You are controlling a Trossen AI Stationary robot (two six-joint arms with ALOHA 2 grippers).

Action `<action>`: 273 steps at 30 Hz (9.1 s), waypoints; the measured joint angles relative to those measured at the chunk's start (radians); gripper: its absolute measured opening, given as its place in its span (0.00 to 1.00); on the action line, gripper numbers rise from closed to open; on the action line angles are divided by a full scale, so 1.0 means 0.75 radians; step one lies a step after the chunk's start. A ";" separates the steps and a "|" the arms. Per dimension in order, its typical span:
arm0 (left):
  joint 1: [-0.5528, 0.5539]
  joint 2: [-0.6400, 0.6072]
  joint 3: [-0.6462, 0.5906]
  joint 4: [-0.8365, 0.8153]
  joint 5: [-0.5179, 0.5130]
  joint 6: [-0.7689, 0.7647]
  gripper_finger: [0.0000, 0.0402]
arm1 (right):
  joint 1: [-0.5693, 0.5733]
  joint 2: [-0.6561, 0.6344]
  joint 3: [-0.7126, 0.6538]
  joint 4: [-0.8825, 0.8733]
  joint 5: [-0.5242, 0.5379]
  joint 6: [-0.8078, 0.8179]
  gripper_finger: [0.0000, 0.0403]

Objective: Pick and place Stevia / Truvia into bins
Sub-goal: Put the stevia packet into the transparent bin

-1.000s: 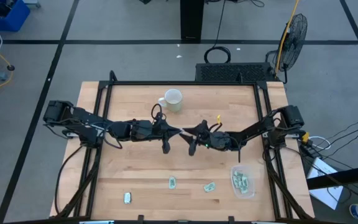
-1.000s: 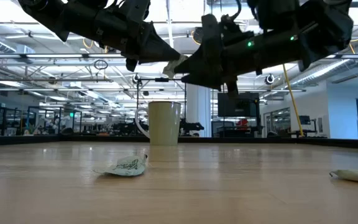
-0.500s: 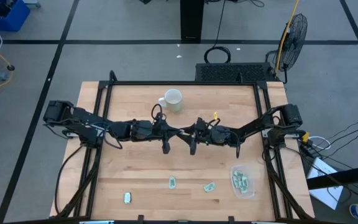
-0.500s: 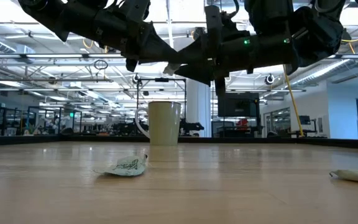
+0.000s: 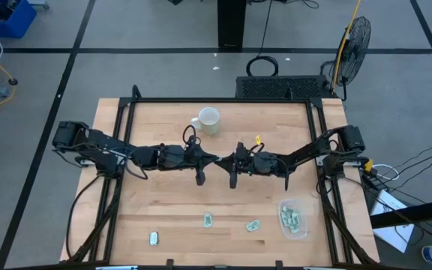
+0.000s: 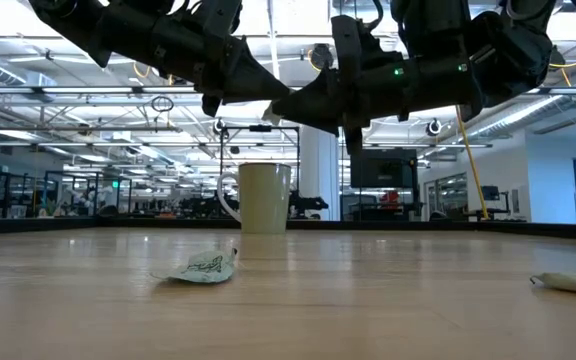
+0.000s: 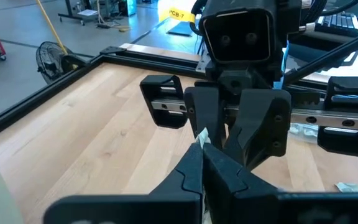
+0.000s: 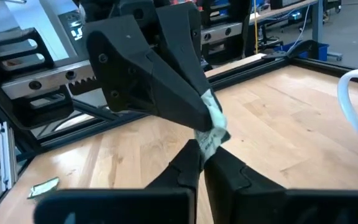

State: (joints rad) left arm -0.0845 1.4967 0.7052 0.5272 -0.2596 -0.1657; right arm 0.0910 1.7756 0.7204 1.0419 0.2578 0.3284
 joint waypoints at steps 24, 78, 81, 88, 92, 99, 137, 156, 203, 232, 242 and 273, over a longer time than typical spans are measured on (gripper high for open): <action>-0.001 -0.016 0.000 -0.009 0.112 0.017 0.38 | 0.019 -0.016 0.000 -0.222 0.035 0.010 0.00; -0.001 -0.363 0.000 -0.497 0.021 -0.096 0.42 | 1.018 -0.697 -0.001 -2.150 -0.276 1.542 0.02; 0.000 -0.363 0.000 -0.492 -0.028 -0.103 0.42 | 1.018 -0.679 -0.001 -2.143 -0.276 1.583 0.05; 0.000 -0.363 0.000 -0.492 -0.046 -0.101 0.42 | 1.014 -0.632 -0.001 -2.146 -0.276 1.594 0.15; 0.000 -0.363 0.000 -0.492 -0.046 -0.098 0.42 | 1.009 -0.618 -0.001 -2.146 -0.268 1.573 0.20; -0.001 -0.363 0.000 -0.491 -0.046 -0.077 0.42 | 0.986 -0.673 -0.001 -2.143 -0.203 1.563 0.21; -0.097 -0.363 0.000 -0.897 0.100 -0.205 0.42 | 0.577 -0.294 -0.001 -1.442 -0.320 0.326 0.34; -0.096 -0.363 0.000 -0.895 0.088 -0.212 0.42 | 0.605 -0.158 0.002 -1.241 -0.381 0.172 0.33; -0.097 -0.363 0.000 -0.886 0.089 -0.202 0.42 | 0.678 -0.476 -0.001 -1.382 -0.147 0.214 0.08; -0.097 -0.363 0.000 -0.876 0.089 -0.202 0.42 | 0.676 -0.084 0.001 -1.045 -0.346 -0.055 0.32; -0.096 -0.363 0.000 -0.876 0.089 -0.203 0.42 | 0.637 -0.084 0.001 -1.047 -0.344 -0.079 0.32; -0.097 -0.363 0.000 -0.877 0.090 -0.211 0.42 | 0.418 -0.082 0.001 -1.031 -0.419 0.021 0.16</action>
State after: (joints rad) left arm -0.1570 1.2247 0.7052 -0.1303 -0.1925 -0.3237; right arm 0.4043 1.7138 0.7208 0.2689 -0.0562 0.3439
